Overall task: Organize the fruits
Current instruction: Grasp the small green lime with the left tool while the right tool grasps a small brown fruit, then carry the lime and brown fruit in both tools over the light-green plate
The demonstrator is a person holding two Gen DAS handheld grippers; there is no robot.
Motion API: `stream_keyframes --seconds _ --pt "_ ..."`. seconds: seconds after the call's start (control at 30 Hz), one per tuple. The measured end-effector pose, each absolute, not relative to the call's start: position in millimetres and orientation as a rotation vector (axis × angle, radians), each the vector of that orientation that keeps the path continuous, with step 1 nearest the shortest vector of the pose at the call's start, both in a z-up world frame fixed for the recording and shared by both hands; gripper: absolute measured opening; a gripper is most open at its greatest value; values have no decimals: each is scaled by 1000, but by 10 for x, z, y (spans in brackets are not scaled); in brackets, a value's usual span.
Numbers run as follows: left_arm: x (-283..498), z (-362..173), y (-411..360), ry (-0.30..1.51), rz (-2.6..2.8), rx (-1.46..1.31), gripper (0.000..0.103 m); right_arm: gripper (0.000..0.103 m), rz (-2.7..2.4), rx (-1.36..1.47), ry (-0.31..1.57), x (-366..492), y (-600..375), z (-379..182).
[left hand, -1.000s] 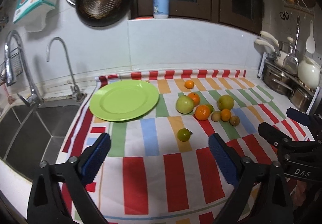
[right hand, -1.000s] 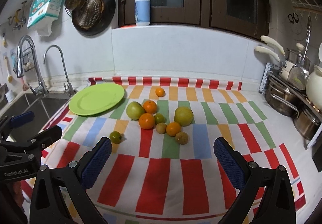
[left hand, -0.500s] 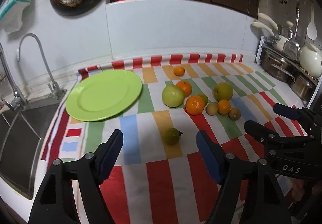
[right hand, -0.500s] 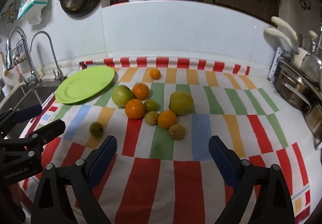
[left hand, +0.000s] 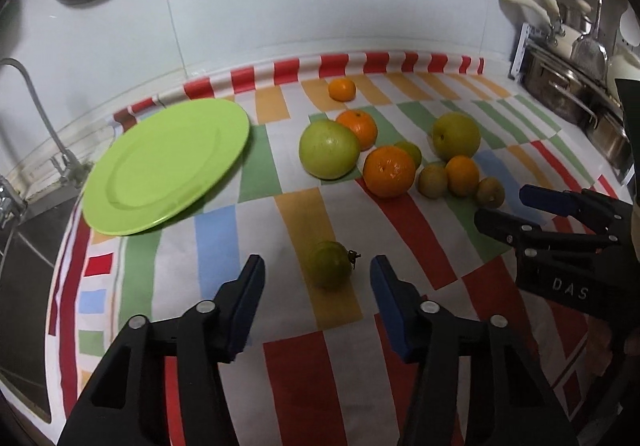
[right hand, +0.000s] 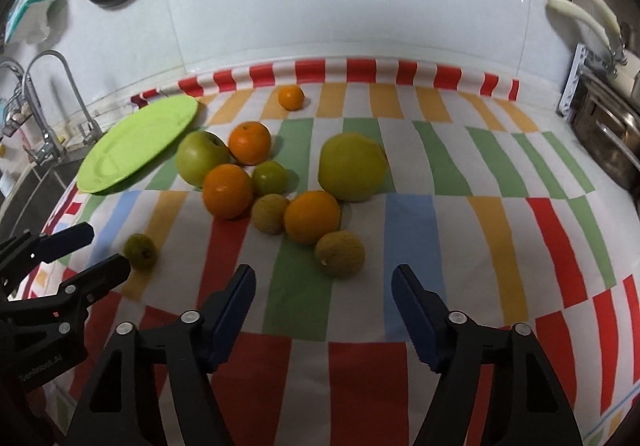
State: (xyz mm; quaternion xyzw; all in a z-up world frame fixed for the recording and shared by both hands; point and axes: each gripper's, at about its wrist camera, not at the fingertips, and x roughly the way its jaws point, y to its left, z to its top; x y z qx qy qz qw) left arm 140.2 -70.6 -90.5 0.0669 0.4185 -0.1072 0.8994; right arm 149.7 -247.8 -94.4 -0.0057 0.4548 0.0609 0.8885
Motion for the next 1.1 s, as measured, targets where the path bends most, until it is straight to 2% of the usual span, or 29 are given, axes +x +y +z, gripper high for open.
stream_keyframes --seconds 0.43,0.63,1.1 --pt "1563 -1030 -745 918 -270 137 30 48 116 -12 978 1698 -2495 -1096" --pt "1605 -1031 -719 919 -276 113 29 31 113 0 973 1702 -2526 -1093" --pt "1450 -786 -666 844 -283 90 29 31 149 5 934 1493 -2426 -892"
